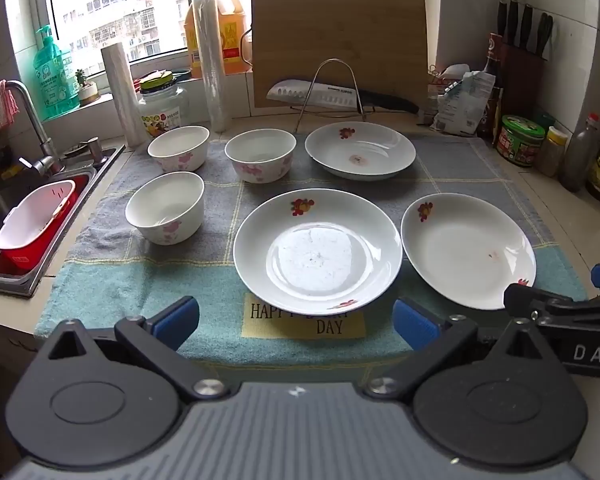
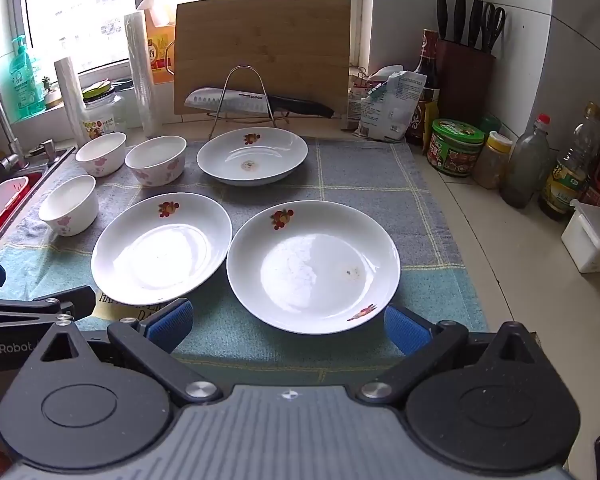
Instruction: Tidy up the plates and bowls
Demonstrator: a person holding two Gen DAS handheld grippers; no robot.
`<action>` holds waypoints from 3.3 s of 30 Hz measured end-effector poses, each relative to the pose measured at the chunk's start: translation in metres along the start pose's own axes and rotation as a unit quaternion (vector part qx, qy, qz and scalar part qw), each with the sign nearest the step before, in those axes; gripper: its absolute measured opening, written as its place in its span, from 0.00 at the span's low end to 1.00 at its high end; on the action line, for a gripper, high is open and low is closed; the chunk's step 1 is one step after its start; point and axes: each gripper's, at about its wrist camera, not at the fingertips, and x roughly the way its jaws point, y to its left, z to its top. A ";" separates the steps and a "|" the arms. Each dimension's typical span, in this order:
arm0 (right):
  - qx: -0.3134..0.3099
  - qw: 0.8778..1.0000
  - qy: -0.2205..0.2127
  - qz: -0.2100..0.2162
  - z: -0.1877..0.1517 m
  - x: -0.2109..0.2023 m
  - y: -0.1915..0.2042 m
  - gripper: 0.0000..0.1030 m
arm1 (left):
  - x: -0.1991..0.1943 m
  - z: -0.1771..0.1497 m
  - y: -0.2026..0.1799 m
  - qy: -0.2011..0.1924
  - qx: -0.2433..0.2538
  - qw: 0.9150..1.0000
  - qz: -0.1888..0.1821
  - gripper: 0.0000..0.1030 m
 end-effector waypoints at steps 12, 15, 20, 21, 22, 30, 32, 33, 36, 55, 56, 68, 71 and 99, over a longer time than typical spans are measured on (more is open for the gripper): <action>-0.002 1.000 -0.005 0.001 0.002 -0.004 0.000 1.00 | 0.002 -0.004 0.004 0.002 -0.004 1.000 0.003 0.99; -0.003 1.000 -0.006 0.001 0.002 -0.004 0.001 1.00 | -0.002 0.001 0.003 0.005 -0.006 1.000 0.006 0.99; -0.005 1.000 -0.008 0.000 0.004 -0.006 0.005 1.00 | -0.004 0.002 0.004 0.007 -0.007 1.000 0.007 0.99; -0.005 1.000 -0.009 0.000 0.004 -0.006 0.006 1.00 | -0.004 0.002 0.004 0.007 -0.007 1.000 0.007 0.99; -0.005 1.000 -0.010 0.000 0.004 -0.007 0.006 1.00 | -0.004 0.002 0.004 0.007 -0.008 1.000 0.007 0.99; -0.006 1.000 -0.011 0.001 0.004 -0.008 0.005 1.00 | -0.005 0.003 0.005 0.009 -0.011 1.000 0.006 0.99; -0.006 1.000 -0.011 0.001 0.004 -0.009 0.005 1.00 | -0.005 0.002 0.006 0.010 -0.013 1.000 0.007 0.99; -0.007 1.000 -0.012 0.001 0.004 -0.009 0.005 1.00 | -0.005 0.002 0.006 0.010 -0.013 1.000 0.007 0.99; -0.008 1.000 -0.014 0.001 0.004 -0.010 0.006 1.00 | -0.006 0.003 0.007 0.009 -0.015 1.000 0.007 0.99; -0.011 1.000 -0.021 0.001 0.003 -0.014 0.008 1.00 | -0.009 0.002 0.009 0.006 -0.019 1.000 0.008 0.99; -0.011 1.000 -0.022 0.001 0.002 -0.014 0.008 1.00 | -0.009 0.002 0.009 0.006 -0.019 1.000 0.008 0.99; -0.012 1.000 -0.023 0.000 0.004 -0.016 0.008 1.00 | -0.010 0.003 0.011 0.006 -0.022 1.000 0.009 0.99; -0.011 1.000 -0.023 0.000 0.004 -0.016 0.008 1.00 | -0.010 0.003 0.011 0.006 -0.022 1.000 0.009 0.99; -0.056 0.993 -0.082 0.057 -0.001 -0.015 -0.006 1.00 | -0.005 0.003 0.000 -0.019 0.008 1.000 -0.017 0.99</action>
